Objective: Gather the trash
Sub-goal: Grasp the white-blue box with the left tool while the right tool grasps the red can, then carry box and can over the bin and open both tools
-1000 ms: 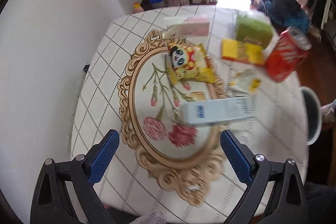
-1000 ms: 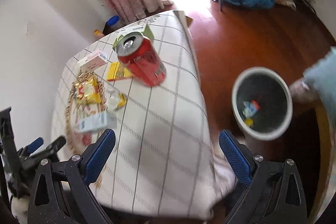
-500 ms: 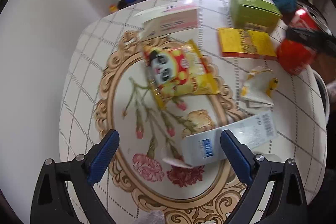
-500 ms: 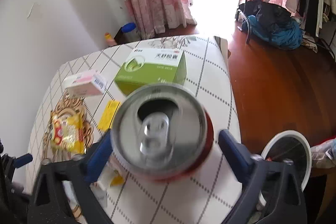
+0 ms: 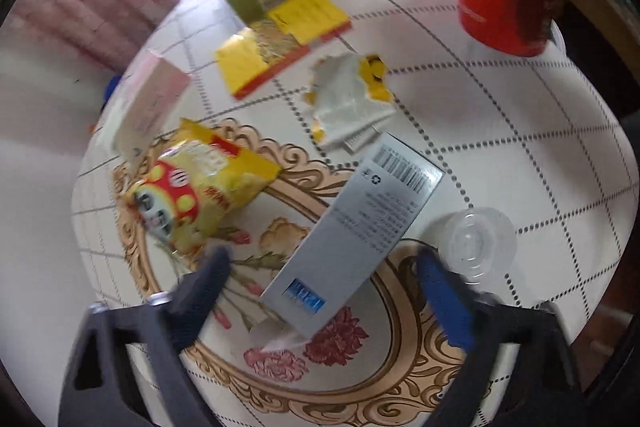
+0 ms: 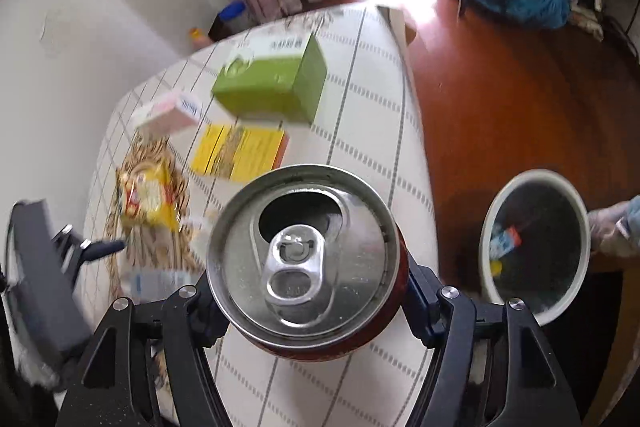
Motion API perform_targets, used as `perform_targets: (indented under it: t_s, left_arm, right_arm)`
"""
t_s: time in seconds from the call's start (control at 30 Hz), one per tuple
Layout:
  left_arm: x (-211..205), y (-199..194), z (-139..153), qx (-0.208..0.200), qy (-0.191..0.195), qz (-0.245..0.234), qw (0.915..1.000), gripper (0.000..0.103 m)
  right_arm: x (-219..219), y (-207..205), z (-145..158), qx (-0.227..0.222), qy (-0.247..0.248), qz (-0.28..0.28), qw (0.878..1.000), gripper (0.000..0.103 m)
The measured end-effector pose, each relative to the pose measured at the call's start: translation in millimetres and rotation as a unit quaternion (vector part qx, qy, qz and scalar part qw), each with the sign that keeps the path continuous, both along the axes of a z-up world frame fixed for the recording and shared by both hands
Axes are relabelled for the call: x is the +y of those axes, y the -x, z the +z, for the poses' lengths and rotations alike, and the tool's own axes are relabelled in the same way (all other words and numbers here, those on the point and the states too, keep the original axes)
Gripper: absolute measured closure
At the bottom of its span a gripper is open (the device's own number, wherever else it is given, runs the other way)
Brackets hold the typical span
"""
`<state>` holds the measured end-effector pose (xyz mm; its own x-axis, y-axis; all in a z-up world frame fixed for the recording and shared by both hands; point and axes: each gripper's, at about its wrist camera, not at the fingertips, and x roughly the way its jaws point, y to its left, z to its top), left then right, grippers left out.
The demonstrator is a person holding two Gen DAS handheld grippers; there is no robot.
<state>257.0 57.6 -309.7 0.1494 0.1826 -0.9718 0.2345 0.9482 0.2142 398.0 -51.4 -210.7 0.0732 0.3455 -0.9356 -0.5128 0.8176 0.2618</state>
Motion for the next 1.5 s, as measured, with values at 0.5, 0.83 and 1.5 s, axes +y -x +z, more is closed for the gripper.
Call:
perform_targets:
  t_s: [0.5,0.83,1.5]
  left_arm:
    - [-5,17,27,-0.057,0.019,0.103,0.9928,0.072]
    - [-15,28,107,-0.163,0.037,0.222,0.9606,0.072]
    - [-169,-165,118,-0.146,0.271,0.184,0.9335,0.072]
  right_arm:
    - [-11,13,-4,0.042,-0.011,-0.012,0.999,0.033]
    - [-43,17,57,-0.045,-0.047,-0.050,0.997,0.033]
    - [-267,-78,79,-0.088,0.016,-0.206,0.974,0.033]
